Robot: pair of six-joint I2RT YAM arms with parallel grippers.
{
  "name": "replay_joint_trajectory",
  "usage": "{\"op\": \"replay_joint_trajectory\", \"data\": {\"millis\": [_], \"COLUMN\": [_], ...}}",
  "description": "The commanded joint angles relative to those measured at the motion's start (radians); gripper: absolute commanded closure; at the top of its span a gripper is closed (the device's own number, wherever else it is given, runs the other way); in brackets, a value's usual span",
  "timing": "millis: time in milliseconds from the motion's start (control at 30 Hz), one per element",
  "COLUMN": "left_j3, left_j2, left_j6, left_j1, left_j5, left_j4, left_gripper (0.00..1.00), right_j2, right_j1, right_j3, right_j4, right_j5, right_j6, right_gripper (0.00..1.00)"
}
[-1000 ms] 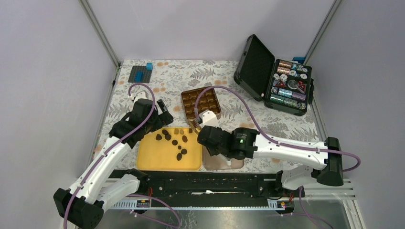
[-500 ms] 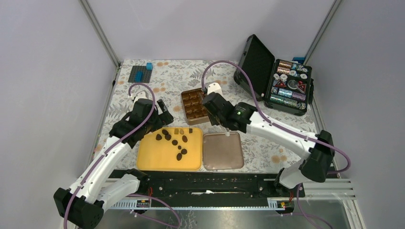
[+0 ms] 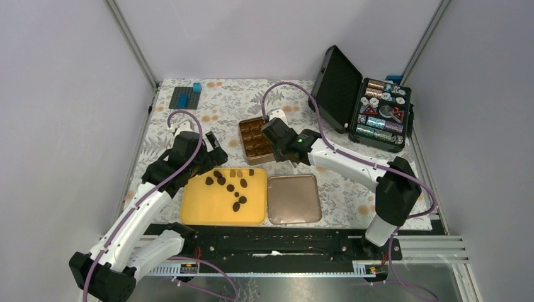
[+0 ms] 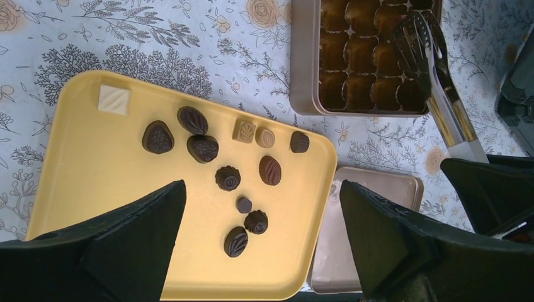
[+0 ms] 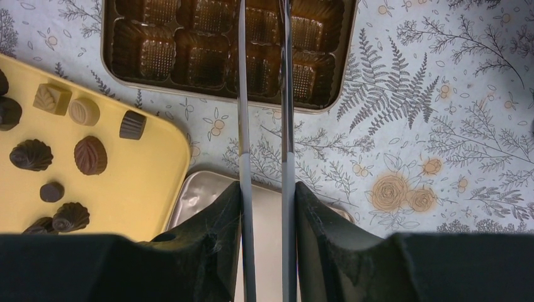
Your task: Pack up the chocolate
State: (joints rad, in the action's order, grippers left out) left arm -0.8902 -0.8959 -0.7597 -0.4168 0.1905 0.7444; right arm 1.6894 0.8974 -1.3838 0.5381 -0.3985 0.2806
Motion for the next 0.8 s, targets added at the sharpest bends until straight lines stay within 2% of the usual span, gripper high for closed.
{"op": "replay_joint_trajectory", "data": {"millis": [0,133,267,433,767], "left_j3": [-0.023,-0.021,-0.019,-0.018,-0.012], "left_j2": [0.024,0.028,0.036,0.049,0.043], "left_j6": [0.002,0.000,-0.002,-0.001,-0.002], "left_j1": [0.009,0.009,0.009,0.009,0.009], "left_j5": [0.006,0.006,0.009,0.018,0.013], "left_j4": [-0.012,-0.009,-0.001,0.009,0.007], "left_gripper": [0.01,0.01,0.01,0.01,0.01], "right_j2": [0.011,0.045,0.056,0.049,0.020], "right_j1": [-0.023,-0.032,-0.032,-0.032,-0.032], "right_j3": [-0.041,-0.054,-0.060,-0.053,-0.052], "right_j4": [-0.067,-0.068,-0.069,-0.067,-0.063], "right_j5": [0.003,0.010,0.020,0.039,0.085], "right_j6": [0.003,0.001,0.005,0.017,0.033], "right_gripper": [0.89,0.88,0.82,0.64,0.55]}}
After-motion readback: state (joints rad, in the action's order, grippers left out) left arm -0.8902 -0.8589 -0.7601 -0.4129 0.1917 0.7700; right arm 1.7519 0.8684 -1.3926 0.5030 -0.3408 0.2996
